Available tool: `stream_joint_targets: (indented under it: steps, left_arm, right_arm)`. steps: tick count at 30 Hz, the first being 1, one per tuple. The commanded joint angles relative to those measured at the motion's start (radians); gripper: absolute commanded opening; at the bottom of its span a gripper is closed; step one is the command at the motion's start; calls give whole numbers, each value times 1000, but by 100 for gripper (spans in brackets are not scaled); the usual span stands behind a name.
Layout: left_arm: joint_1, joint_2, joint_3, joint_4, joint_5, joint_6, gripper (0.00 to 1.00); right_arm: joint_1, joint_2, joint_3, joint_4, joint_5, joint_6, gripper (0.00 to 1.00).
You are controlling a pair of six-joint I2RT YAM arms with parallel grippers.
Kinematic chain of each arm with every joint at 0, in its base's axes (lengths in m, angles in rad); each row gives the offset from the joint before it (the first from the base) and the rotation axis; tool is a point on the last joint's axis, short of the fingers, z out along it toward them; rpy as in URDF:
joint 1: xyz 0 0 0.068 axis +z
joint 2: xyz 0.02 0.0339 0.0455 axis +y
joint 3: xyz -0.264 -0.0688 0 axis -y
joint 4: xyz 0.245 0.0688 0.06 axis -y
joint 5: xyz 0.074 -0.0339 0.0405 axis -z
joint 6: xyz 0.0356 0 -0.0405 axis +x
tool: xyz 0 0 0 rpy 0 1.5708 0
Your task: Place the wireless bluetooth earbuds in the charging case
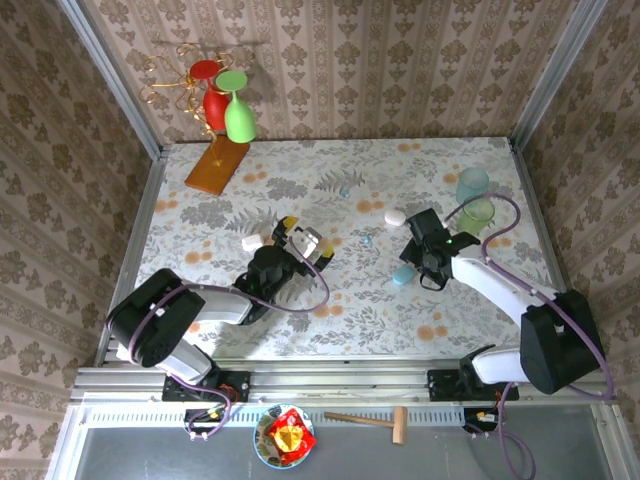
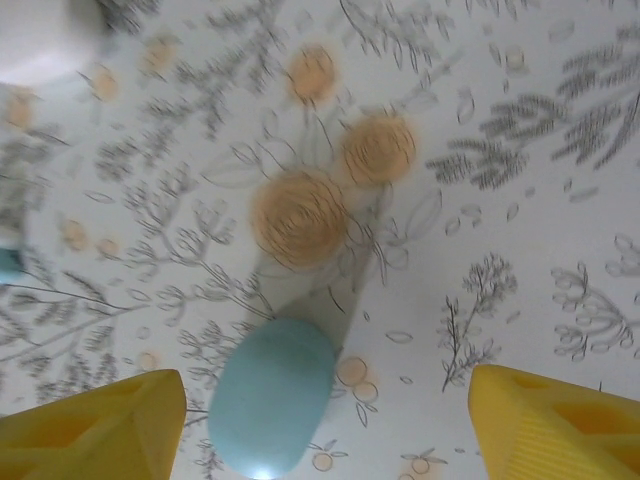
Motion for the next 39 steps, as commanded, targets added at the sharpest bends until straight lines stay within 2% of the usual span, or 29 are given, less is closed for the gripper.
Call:
stream_joint_targets:
  steps: [1,12,20,24,26,28,31,39]
  left_arm:
    - [-4,2,15,55,21,28,100]
    - [-4,-8,2,45,11,20,100]
    - [-4,-2,-3,53,6,14,100]
    - [-4,-2,-1,59,6,15,100]
    - [-5,-3,1,58,7,17,100]
    - [-3,-7,1,55,9,20,100]
    - [-3,-9,0,53,9,23,100]
    - [-3,-2,4,60,13,18,100]
  right_arm:
    - [33,56,-6,-20,9,109,75]
    - [92,220,39,28,-29,142,69]
    - [113,216,57,36,-21,98,67]
    - [114,224,65,28,-28,59,53]
    - [113,225,73,18,-21,26,50]
    - [110,227,81,5,-17,-18,52]
    - [109,231,98,-26,-5,-92,60]
    - [80,276,126,-21,-29,-97,67]
